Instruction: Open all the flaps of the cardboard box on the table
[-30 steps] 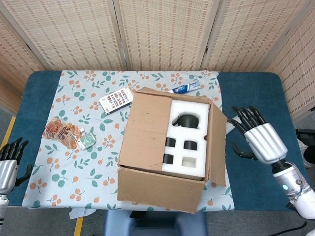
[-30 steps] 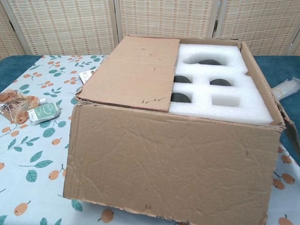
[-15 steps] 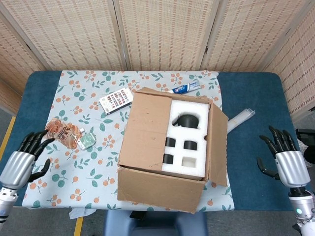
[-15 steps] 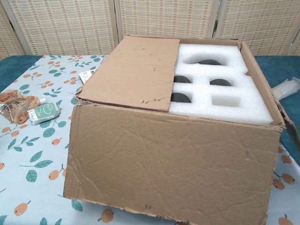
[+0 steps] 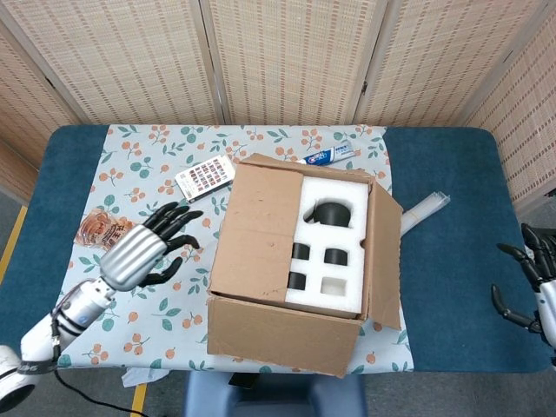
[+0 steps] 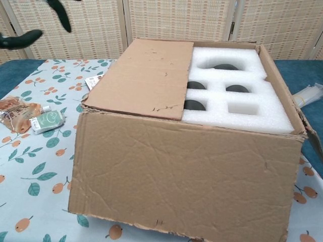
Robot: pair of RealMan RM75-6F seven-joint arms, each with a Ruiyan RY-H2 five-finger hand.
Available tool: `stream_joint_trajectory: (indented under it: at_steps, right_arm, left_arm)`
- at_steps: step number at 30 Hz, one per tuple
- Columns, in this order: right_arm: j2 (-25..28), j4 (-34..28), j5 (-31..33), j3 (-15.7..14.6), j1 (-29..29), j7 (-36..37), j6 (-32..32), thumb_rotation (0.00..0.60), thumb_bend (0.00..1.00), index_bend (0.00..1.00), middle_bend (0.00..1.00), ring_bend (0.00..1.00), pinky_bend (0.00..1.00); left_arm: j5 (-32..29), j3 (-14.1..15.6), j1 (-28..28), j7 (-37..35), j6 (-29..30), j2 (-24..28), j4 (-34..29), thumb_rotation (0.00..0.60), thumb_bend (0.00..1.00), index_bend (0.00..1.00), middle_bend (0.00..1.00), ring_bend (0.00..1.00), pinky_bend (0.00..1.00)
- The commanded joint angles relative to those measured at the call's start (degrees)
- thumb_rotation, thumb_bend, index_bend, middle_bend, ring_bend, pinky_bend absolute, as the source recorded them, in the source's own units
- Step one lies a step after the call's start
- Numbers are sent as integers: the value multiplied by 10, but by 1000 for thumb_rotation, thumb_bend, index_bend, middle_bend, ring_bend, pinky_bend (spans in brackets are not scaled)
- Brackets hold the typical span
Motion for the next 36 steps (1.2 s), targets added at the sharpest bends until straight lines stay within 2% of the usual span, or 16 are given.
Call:
stream_joint_trajectory:
  at_steps: [1,5,13,26,36]
  right_arm:
    - [9,33,-2,16,-23,76,38,341,531,223,0,0,0]
    - [8,64,10,29,-37,133,53,339,531,227,0,0,0]
    - [11,107,55,54,-52,232,33,340,531,231,0,0,0]
    - [13,132,65,69,-56,281,-7,338,531,235,0,0,0]
    - [14,138,71,78,-64,294,-18,339,531,235,0,0,0]
  left_arm:
    - [-39,-34,-68,18,-72,-44,4,600,717,439,108,8,0]
    - [-87,-53,-130,18,-139,-87,27,600,791,455,108,2,0]
    - [-108,-65,-217,-5,-191,-175,107,600,839,467,108,0,0]
    - [-76,-43,-294,-82,-188,-276,267,600,854,504,108,0,0]
    - [-82,-31,-316,-29,-170,-319,321,600,885,548,108,0,0]
